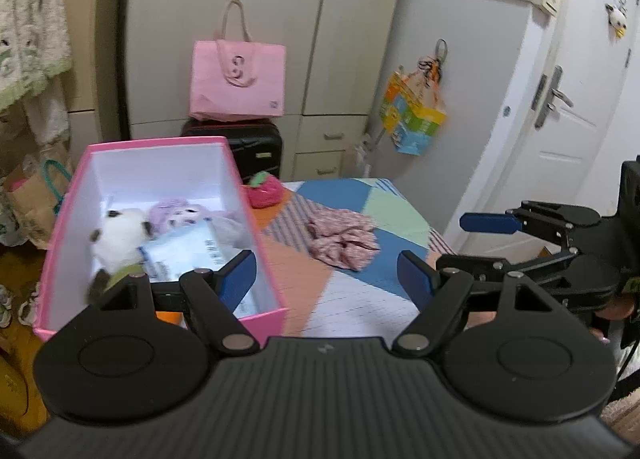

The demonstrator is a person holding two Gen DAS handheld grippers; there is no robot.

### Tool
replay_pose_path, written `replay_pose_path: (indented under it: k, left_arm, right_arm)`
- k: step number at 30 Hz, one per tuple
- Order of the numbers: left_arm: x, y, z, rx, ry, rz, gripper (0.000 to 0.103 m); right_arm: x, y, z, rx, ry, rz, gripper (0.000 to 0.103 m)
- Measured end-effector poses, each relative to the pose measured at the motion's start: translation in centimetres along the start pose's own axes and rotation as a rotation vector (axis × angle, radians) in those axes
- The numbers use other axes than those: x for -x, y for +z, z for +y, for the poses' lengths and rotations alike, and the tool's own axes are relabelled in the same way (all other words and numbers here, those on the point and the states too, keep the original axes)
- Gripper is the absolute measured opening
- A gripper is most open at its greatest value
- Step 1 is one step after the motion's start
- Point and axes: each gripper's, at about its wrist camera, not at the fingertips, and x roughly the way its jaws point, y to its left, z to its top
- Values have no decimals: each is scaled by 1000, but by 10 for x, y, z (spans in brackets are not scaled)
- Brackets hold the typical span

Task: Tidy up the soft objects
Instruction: 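Move the left gripper to the floral scrunchie while the right gripper approaches the strawberry plush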

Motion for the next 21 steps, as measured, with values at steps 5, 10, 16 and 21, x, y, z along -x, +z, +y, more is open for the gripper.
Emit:
replay_pose_path:
  k: [5, 10, 16, 21]
  left_arm:
    - [-24, 1, -26, -31, -23, 1, 77]
    - [-52, 0, -44, -28, -38, 6, 77]
    - [-97, 4, -50, -10, -22, 33, 77]
    - [-138, 11, -50, -4, 41, 34, 77]
  right_arm:
    - [5, 0, -27, -43, -7, 4, 70]
    - [1, 8, -48, -66, 29, -12, 70]
    - [-22, 17, -73, -86, 60, 20, 70]
    - [-53, 24, -96, -91, 103, 57, 70]
